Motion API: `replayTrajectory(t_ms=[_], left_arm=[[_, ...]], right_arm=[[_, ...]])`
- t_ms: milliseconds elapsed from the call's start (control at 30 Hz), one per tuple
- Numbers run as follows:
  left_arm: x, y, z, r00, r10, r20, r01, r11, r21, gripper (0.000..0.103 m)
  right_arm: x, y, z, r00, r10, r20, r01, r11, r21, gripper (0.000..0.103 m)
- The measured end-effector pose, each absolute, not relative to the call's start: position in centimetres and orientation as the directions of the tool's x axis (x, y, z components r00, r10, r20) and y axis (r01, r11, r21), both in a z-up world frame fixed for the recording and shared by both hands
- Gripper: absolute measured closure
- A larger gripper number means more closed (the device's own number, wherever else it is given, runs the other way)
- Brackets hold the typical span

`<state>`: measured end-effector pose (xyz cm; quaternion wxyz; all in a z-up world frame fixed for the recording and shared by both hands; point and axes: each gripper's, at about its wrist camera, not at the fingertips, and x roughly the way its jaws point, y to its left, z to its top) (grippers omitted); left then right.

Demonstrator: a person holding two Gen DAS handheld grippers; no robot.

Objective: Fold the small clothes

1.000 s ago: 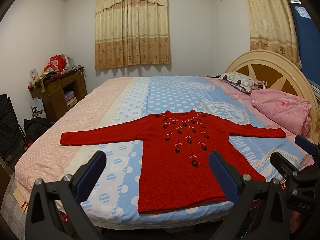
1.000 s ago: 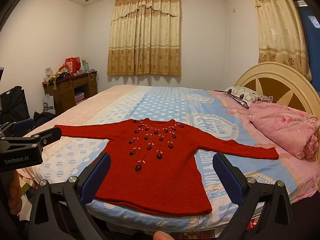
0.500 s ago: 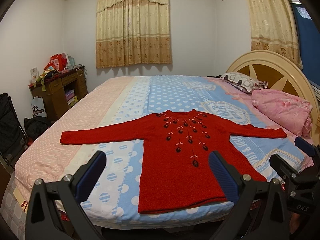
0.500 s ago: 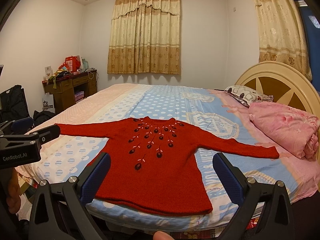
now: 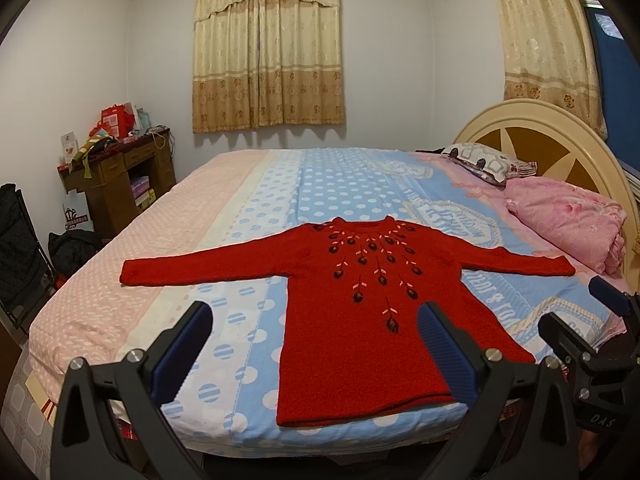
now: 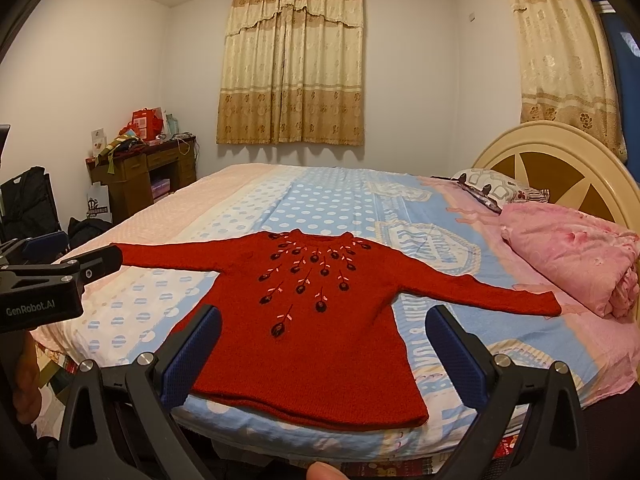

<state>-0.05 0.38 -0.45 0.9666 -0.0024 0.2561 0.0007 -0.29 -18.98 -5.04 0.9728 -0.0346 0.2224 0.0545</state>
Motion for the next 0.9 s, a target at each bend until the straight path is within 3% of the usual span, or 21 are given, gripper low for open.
replayTrajectory(t_ms=[367, 900], left_arm=[[1.0, 1.2, -2.4, 0.857, 0.002, -0.516, 0.0, 1.0, 0.005, 0.0], [11.6, 2.0, -7.3, 0.775, 0.031, -0.631, 0.009, 0.998, 0.06, 0.0]], right_arm=[[1.3, -20.1, -5.3, 0.89, 0.083, -0.448, -0.119, 0.992, -0.052, 0.001], [11.7, -32.7, -12.6, 0.776, -0.055, -0.628, 0.098, 0.995, 0.034, 0.001]])
